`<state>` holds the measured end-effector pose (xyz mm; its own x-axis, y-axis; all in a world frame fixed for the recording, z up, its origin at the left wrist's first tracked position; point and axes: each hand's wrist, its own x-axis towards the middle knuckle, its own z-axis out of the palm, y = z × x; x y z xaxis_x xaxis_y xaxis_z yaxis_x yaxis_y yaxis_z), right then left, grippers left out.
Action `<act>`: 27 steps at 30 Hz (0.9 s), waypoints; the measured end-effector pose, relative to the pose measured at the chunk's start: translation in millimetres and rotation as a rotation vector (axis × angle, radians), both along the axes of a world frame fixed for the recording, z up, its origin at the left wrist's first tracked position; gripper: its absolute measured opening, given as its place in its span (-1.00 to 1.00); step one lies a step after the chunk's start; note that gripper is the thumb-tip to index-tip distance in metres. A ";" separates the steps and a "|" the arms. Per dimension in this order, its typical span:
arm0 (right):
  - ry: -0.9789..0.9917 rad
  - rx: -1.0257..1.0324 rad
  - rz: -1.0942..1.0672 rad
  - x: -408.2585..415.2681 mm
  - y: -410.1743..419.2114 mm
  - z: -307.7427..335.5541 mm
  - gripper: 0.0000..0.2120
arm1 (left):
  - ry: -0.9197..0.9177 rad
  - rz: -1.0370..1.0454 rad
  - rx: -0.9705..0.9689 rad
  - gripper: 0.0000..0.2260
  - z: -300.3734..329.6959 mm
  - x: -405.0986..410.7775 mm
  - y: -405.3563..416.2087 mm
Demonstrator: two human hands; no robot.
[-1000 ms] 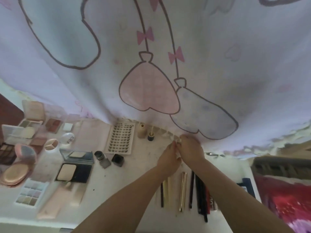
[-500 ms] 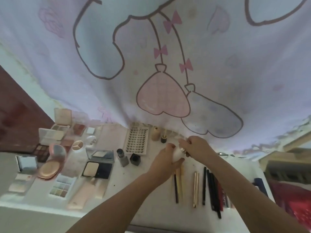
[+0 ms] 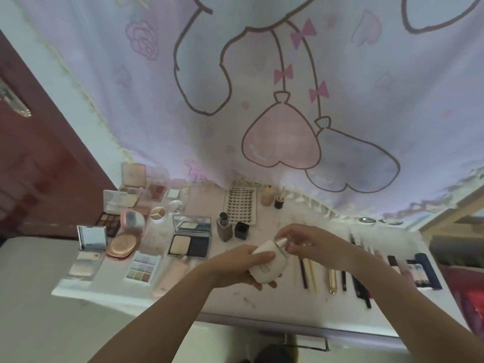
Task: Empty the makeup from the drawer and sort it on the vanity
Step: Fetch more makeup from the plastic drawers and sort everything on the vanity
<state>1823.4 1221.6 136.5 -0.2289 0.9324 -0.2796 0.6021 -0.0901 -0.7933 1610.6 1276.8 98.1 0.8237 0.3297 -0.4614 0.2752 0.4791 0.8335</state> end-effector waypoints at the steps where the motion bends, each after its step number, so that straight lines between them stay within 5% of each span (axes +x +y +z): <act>1: 0.050 -0.023 -0.005 -2.5 0.6 3.8 -0.76 | 0.013 0.025 0.020 -0.66 -0.4 -4.0 -0.5; 4: 0.208 -0.193 -0.117 -10.9 3.9 12.7 -0.84 | 0.063 0.054 0.200 -0.74 -0.7 -11.0 -1.2; 7: -0.021 -0.332 -0.101 -24.1 8.0 13.3 -0.68 | 0.098 0.036 0.325 -0.82 2.8 -14.8 -3.2; 10: -0.184 -0.209 0.007 -30.3 9.0 6.0 -0.85 | 0.112 0.005 0.336 -0.77 1.5 -20.5 -4.9; 19: 0.005 -0.002 0.010 -38.4 0.7 -12.6 -0.78 | 0.054 0.223 -0.344 -0.40 -40.6 -68.4 -27.9; 23: 0.048 -0.105 -0.173 -38.4 9.6 -37.4 -0.88 | 0.180 0.471 -0.073 -0.59 -60.3 -85.9 -41.4; 27: -0.080 -0.226 -0.274 -66.6 17.6 -88.9 -0.84 | 0.430 0.555 0.408 -0.78 -64.4 -77.6 -35.2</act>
<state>1756.8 1239.3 47.6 0.0516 0.8685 -0.4930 0.5911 -0.4244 -0.6859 1533.0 1241.6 33.7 0.2690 0.8488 -0.4552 0.4225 0.3208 0.8477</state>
